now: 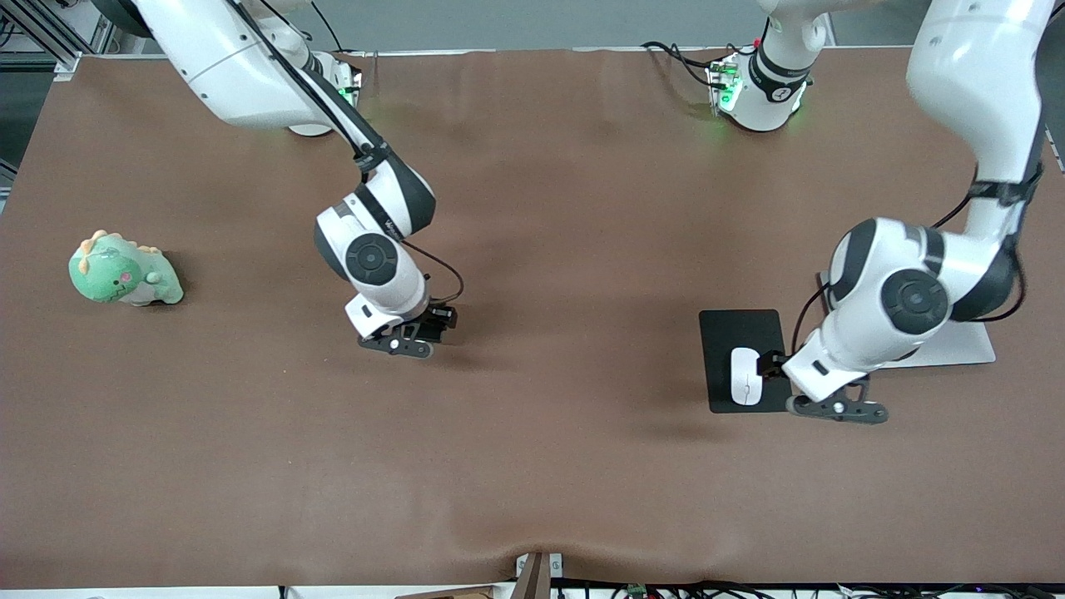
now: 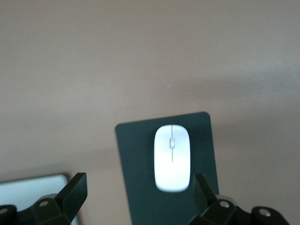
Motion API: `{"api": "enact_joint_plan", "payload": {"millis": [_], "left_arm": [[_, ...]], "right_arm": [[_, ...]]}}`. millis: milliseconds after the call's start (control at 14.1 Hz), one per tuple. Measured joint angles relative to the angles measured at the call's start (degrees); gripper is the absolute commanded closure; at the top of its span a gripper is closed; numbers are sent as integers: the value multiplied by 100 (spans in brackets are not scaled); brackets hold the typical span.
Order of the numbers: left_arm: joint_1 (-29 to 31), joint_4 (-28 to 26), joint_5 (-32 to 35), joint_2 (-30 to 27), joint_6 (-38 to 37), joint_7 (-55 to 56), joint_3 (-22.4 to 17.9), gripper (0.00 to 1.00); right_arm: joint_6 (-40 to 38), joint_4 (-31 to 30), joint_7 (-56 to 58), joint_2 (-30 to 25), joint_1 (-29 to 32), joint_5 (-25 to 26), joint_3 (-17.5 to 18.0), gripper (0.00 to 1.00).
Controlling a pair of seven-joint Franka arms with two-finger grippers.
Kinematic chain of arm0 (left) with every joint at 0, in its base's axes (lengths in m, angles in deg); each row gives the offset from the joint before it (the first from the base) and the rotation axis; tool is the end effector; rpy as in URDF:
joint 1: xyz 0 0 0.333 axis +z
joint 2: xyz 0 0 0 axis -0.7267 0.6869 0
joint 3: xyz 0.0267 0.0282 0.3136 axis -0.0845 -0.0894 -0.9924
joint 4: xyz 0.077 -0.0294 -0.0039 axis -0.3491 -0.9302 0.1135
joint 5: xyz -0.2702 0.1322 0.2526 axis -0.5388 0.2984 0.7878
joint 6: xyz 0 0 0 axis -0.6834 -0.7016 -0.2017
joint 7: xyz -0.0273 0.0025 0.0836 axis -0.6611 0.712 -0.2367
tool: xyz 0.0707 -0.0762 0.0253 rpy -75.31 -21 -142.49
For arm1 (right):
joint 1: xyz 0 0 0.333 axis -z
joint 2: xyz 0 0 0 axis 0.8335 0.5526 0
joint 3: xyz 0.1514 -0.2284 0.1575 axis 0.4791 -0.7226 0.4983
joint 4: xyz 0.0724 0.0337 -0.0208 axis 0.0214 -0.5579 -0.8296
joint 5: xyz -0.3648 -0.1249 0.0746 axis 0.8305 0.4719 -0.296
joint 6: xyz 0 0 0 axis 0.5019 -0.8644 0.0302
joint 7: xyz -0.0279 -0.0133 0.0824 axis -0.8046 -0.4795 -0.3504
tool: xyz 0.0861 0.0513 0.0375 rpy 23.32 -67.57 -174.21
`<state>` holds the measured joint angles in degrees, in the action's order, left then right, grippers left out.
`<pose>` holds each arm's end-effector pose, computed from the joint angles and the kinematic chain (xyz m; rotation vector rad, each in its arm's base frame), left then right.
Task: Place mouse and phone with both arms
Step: 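Release the mouse and raise the left gripper while the right gripper carries the phone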
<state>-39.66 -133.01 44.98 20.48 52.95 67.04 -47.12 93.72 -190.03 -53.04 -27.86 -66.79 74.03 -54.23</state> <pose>0.6717 -0.1146 0.3625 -3.0711 0.2104 -0.0800 0.5652 0.2965 0.2301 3.1057 -0.2859 -0.1056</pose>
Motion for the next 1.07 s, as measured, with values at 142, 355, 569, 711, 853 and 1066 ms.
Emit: {"api": "enact_joint_plan", "payload": {"millis": [142,355,569,711,853,1066], "left_arm": [[14,182,-187,-361,-523,0,0,0],[156,319,-467,-891,-992,-1,-45,0],[83,339,-793,-1379,-1655,-383,-438,0],[-289,340,-1091,-1650,-2058,-652,-995,0],[-691,345,-1268,-1940,-2525,-716,-1446,0],[-1002,354,-1316,-2395,-3149,-714,-1628,0]], "right_arm": [[-191,-197,224,-161,663,15,408,100],[-270,-540,690,-399,1459,40,691,100],[-270,-734,1132,-505,1828,49,705,100],[-267,-855,1529,-568,2103,52,708,100],[-266,-1001,2003,-662,2456,53,706,100],[-226,-1255,2585,-814,2885,73,699,100]]}}
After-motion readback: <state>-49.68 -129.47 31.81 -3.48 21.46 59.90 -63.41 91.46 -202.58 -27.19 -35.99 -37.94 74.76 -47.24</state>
